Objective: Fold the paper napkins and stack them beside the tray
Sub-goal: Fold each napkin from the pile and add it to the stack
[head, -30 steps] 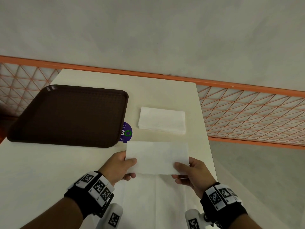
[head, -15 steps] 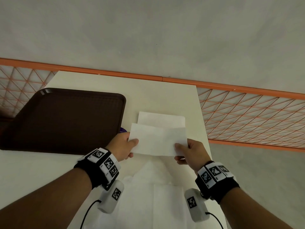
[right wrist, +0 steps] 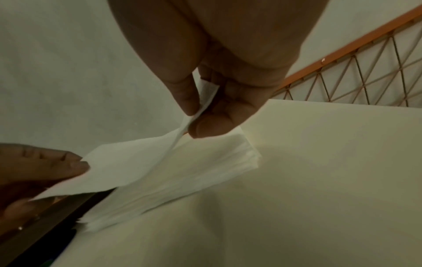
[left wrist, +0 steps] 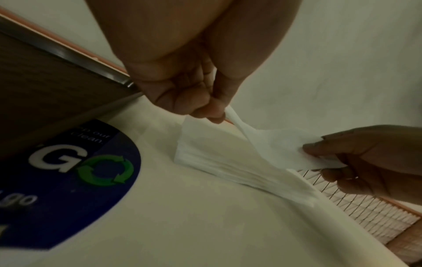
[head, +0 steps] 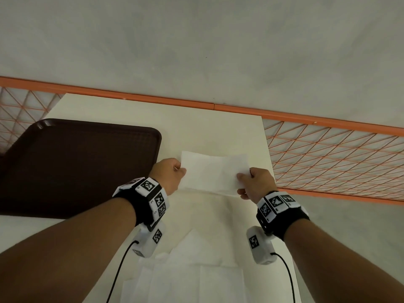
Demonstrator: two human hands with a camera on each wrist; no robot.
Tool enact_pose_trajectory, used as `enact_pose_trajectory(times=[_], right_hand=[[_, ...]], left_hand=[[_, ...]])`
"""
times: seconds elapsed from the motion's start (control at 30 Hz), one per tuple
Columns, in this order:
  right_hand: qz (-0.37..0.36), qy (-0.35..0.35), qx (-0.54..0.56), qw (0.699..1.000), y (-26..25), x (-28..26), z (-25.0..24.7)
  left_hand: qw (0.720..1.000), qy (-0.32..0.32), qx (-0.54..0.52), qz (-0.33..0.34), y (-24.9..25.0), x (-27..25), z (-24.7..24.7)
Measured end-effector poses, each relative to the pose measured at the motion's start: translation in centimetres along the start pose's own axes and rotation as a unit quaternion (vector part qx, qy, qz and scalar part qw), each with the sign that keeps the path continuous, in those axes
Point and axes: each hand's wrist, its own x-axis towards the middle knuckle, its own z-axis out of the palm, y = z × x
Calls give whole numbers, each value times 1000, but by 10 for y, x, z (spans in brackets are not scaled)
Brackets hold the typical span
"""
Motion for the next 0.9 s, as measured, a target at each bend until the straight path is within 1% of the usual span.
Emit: enact_pose_trajectory(times=[0.1,0.2,0.3,0.37,0.6,0.83,0.9], right_hand=[[13,10,-54,998,-1,15,3],[20,16,-131,991,1,29,9],[36,-2,-207,978,4,36,14],[43,-7,-234,971,7,38,15],[49,14,-277,960,10,37,15],[63,39,-279,958,7,28,11],[69,42,-284,955,5,21,6]], left_hand=[[999,21,46,-3,0,14,5],[996,27,88,-16,0,25,9],[992,30,121,-25,-4,32,13],[990,33,130,-31,-6,36,16],[984,28,170,-40,-10,39,20],[982,23,183,-47,-4,34,15],[981,32,188,-45,-1,28,9]])
